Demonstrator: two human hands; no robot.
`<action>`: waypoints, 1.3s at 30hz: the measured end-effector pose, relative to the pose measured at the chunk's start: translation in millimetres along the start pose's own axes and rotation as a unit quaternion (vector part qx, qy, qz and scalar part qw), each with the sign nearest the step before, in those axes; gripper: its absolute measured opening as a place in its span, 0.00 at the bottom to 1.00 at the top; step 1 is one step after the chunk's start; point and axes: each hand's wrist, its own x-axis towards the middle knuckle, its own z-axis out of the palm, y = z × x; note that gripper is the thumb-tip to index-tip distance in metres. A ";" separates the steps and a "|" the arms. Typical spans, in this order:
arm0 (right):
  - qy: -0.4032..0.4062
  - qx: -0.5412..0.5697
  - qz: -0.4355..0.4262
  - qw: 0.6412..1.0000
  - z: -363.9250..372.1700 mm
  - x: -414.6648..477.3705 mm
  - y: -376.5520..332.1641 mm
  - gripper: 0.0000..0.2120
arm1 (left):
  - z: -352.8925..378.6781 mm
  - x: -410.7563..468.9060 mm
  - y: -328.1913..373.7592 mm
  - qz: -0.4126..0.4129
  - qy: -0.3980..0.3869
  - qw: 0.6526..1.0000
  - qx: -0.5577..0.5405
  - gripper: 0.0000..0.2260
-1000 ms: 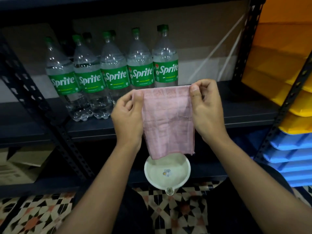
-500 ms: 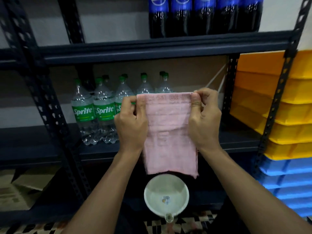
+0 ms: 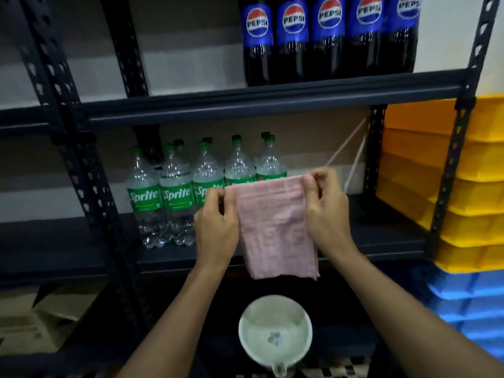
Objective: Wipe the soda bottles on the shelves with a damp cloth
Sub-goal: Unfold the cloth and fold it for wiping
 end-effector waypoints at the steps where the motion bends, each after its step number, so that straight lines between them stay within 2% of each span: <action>1: 0.005 0.025 0.014 1.000 0.4 3.5 -2.8 0.04 | 2.5 1.9 7.2 -0.007 0.002 1.000 -0.008 0.13; 7: 0.005 0.089 0.063 0.994 -6.2 17.2 -6.4 0.05 | 20.2 23.7 24.1 0.008 0.046 0.999 -0.021 0.10; 11: -0.013 0.075 0.075 0.994 -15.5 23.2 -3.0 0.04 | 20.1 34.1 24.6 0.027 0.001 0.999 0.041 0.12; 14: -0.027 0.058 0.105 0.992 -23.1 24.7 4.2 0.04 | 25.0 35.5 27.5 0.026 -0.018 0.999 0.027 0.11; 19: -0.127 0.103 0.220 0.962 -41.7 41.9 12.2 0.05 | 23.5 42.4 40.3 0.080 -0.081 0.993 -0.016 0.07; 21: -0.146 0.100 0.206 0.962 -49.5 51.9 12.4 0.03 | 23.4 49.9 43.4 0.117 -0.124 0.985 -0.002 0.07; 24: -0.229 0.053 0.127 0.964 -53.8 70.8 -7.1 0.13 | 29.1 58.6 46.8 0.163 -0.208 0.964 0.035 0.07; 27: -0.374 0.088 0.135 0.913 -44.8 84.5 -26.2 0.14 | 37.0 65.0 44.1 0.198 -0.252 0.945 0.065 0.03; 29: -0.425 0.126 0.166 0.881 -38.8 89.6 -23.6 0.13 | 40.2 68.4 40.7 0.181 -0.257 0.948 0.055 0.02; 34: -0.450 0.221 0.250 0.828 -31.9 93.0 -1.7 0.17 | 42.3 66.0 43.9 0.065 -0.260 0.963 -0.036 0.12; 36: -0.435 0.231 0.252 0.833 -29.9 93.7 0.1 0.13 | 40.1 66.3 46.3 0.031 -0.253 0.965 -0.065 0.15; 39: -0.393 0.182 0.196 0.880 -24.5 93.7 -0.7 0.13 | 38.3 70.2 48.1 0.012 -0.228 0.971 -0.065 0.22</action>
